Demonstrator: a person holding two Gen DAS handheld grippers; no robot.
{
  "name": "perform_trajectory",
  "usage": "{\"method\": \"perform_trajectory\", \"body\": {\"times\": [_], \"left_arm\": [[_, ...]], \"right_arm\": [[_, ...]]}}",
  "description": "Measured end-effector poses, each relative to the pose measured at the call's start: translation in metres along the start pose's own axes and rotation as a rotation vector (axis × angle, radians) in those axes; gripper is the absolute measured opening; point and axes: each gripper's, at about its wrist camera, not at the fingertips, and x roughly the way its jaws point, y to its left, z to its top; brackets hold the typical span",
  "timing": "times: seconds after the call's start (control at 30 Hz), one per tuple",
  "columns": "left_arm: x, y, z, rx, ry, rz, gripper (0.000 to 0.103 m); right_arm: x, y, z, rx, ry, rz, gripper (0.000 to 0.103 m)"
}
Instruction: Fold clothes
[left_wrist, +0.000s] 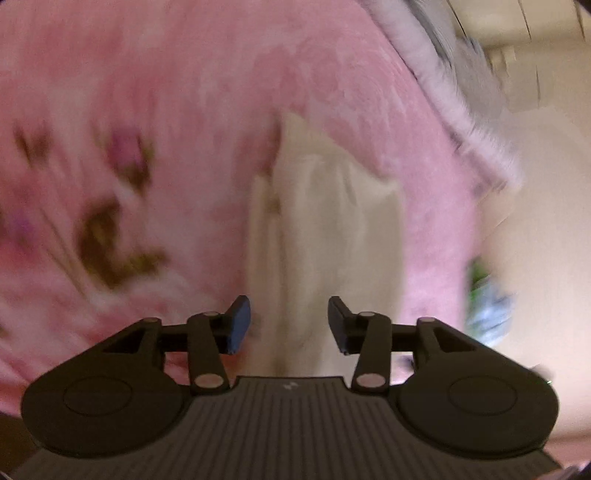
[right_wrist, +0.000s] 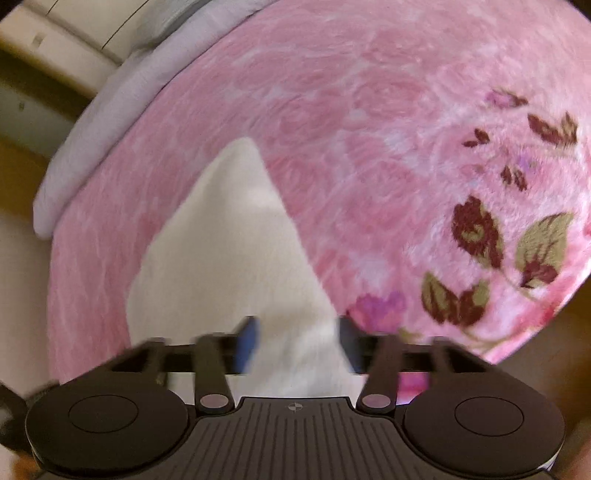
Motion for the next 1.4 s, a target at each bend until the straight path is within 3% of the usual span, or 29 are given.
{"method": "perform_trajectory", "body": {"times": [0.07,0.23,0.57,0.87,1.0,1.07,1.13,1.2,1.4], "left_arm": [[0.007,0.011,-0.001,-0.093,-0.007,-0.069,0.042],[0.028,0.017,0.002,-0.064,-0.042,-0.014,0.044],[0.059,0.039,0.003,-0.106,-0.054,-0.111,0.053],[0.071,0.034,0.006,-0.105,-0.079,-0.108,0.055],[0.078,0.027,0.007,-0.103,-0.095,-0.119,0.045],[0.079,0.026,0.005,-0.101,-0.106,-0.123,0.039],[0.076,0.017,0.005,-0.069,-0.116,-0.116,0.034],[0.071,0.010,0.005,-0.042,-0.122,-0.120,0.030],[0.040,-0.008,0.024,0.025,-0.158,-0.196,0.027]], "right_arm": [[0.010,-0.006,0.015,0.035,0.027,0.044,0.062],[0.027,-0.011,0.047,-0.003,0.099,0.121,0.064],[0.070,-0.035,0.062,-0.053,0.238,0.236,0.064],[0.096,-0.059,0.074,0.008,0.343,0.396,0.068],[0.107,-0.051,0.076,0.006,0.373,0.425,0.068],[0.109,-0.044,0.076,-0.008,0.372,0.417,0.064],[0.111,-0.038,0.075,-0.021,0.370,0.409,0.051],[0.112,-0.031,0.074,-0.035,0.368,0.401,0.046],[0.093,-0.003,0.070,-0.032,0.336,0.395,0.039]]}}
